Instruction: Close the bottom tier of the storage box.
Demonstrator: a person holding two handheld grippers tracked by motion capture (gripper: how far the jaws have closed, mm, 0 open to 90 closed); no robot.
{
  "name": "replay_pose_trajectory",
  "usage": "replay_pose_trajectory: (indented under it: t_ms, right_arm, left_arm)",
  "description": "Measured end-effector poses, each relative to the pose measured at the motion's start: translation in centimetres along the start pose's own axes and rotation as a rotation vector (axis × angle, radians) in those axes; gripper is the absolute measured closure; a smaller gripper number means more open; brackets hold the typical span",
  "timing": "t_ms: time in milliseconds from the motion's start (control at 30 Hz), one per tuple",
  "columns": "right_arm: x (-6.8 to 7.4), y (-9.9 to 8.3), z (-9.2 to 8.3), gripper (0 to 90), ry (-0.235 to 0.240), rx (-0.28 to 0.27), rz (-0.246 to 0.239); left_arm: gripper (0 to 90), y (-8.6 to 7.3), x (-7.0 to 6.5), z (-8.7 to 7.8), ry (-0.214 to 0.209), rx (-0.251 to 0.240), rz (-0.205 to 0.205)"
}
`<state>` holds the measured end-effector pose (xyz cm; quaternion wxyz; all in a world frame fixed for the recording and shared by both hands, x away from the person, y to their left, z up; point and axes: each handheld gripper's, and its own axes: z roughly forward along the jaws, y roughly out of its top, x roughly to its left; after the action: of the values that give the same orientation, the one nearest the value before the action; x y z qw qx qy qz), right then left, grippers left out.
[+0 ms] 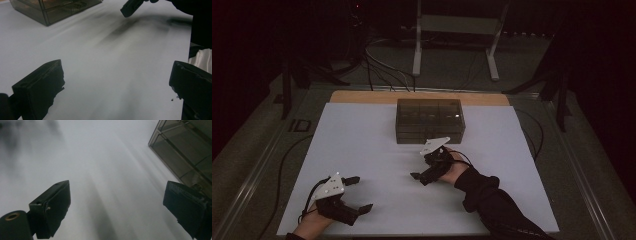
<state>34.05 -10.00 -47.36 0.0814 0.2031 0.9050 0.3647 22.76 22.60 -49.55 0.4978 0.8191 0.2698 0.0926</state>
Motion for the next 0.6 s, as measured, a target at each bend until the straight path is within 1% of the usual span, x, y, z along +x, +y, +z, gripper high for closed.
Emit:
replay_pose_trajectory:
  t_ms: [33, 67, 133, 333, 600]
  right_arm:
    - [0.1, -0.2, 0.0, 7.8, 0.0, 0.005, -0.007]
    - [0.1, -0.4, 0.0, 7.8, 0.002, -0.002, -0.01]
    - [0.1, -0.6, 0.0, 7.8, 0.004, 0.004, -0.009]
    - [0.2, -1.6, -0.1, 8.1, 0.002, 0.013, -0.018]
    - [0.3, -2.9, -0.3, 8.1, 0.005, 0.024, -0.025]
  left_arm:
    - [0.0, 0.0, 0.0, 0.0, 0.0, 0.0, 0.0]
    - [0.0, 0.0, 0.0, 0.0, 0.002, 0.0, 0.001]
    - [0.0, 0.0, 0.0, 0.0, 0.008, 0.004, 0.009]
    - [0.0, 0.0, 0.0, 0.0, 0.001, 0.001, 0.0]
    - [0.0, 0.0, 0.0, 0.1, 0.001, 0.003, 0.002]
